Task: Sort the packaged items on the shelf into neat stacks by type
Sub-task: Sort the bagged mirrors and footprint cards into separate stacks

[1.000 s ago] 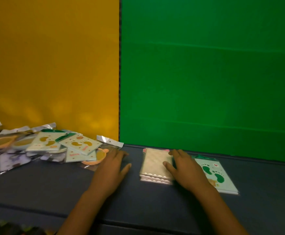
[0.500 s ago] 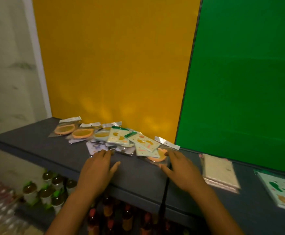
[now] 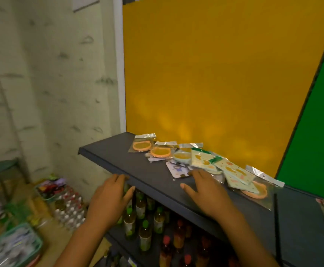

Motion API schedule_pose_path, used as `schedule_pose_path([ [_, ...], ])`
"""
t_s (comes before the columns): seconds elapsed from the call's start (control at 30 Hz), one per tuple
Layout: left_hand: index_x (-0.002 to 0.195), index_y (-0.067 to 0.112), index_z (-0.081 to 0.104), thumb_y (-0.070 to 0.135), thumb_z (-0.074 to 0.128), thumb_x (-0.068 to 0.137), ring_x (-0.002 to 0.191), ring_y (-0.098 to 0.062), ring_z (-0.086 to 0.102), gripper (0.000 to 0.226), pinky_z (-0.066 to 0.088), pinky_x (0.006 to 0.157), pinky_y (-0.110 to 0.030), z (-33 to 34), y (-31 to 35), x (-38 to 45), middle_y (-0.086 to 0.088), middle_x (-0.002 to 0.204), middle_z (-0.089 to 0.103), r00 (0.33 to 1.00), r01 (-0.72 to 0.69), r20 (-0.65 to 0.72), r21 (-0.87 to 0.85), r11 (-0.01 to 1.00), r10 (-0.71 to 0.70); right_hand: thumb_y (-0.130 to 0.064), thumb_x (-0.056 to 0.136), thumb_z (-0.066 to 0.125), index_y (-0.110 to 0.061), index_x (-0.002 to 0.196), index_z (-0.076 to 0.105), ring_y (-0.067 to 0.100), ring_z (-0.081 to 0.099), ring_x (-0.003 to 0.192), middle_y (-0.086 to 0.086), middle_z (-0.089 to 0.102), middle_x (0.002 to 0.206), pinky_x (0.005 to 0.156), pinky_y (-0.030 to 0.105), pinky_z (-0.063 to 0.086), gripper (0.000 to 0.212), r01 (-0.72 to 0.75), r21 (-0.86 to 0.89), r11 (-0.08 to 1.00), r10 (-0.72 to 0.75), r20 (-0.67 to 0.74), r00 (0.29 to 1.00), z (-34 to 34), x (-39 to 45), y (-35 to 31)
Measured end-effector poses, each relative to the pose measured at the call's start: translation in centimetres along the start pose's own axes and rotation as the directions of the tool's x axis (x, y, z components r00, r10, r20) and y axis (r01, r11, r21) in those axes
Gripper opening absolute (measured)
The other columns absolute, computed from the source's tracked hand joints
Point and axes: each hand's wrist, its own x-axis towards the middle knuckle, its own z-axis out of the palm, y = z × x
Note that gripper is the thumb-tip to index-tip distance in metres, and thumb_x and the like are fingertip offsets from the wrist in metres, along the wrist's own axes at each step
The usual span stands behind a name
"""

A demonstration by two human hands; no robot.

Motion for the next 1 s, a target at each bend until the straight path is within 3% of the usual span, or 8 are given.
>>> schedule_pose_path([
  [0.37,0.123,0.026,0.054,0.048,0.047,0.093,0.111,-0.013,0.054,0.038,0.047,0.087,-0.027,3.1,-6.7,7.8,0.005,0.123,0.056,0.994,0.110,-0.018,-0.054,0.992,-0.112,-0.058,0.093,0.044,-0.028,0.128,0.046,0.016,0.051,0.116,-0.002,0.051,0.129,0.093,0.033,0.047,0.046,0.062,0.085,0.994,-0.063,-0.001,0.998,6.0,12.1,-1.8],
  [0.53,0.124,0.027,0.053,0.049,0.048,0.092,0.109,-0.013,0.055,0.039,0.050,0.088,-0.031,4.5,-9.1,14.2,0.004,0.125,0.054,0.990,0.144,0.018,-0.085,0.986,-0.143,-0.054,0.094,0.047,-0.027,0.131,0.046,0.015,0.050,0.120,-0.002,0.051,0.135,0.095,0.030,0.046,0.046,0.050,0.114,0.992,-0.047,-0.027,0.999,8.0,18.1,-1.9],
  [0.87,0.124,0.026,0.050,0.042,0.054,0.092,0.108,-0.016,0.055,0.037,0.049,0.095,-0.036,11.2,-11.9,22.3,-0.002,0.127,0.053,0.964,0.237,0.182,-0.248,0.939,-0.195,-0.051,0.093,0.053,-0.027,0.137,0.042,0.016,0.049,0.123,0.000,0.044,0.142,0.100,0.030,0.042,0.052,-0.166,0.157,0.974,0.152,0.098,0.984,12.5,24.4,-1.1],
  [1.0,0.123,0.021,0.052,0.031,0.058,0.092,0.107,-0.016,0.056,0.033,0.047,0.093,-0.032,13.8,-12.3,26.0,-0.005,0.122,0.059,0.952,0.280,0.233,-0.395,0.875,-0.200,-0.052,0.093,0.050,-0.027,0.134,0.044,0.015,0.046,0.124,-0.001,0.046,0.139,0.104,0.032,0.039,0.049,-0.209,0.169,0.963,0.210,0.015,0.978,13.4,26.4,-0.2],
])
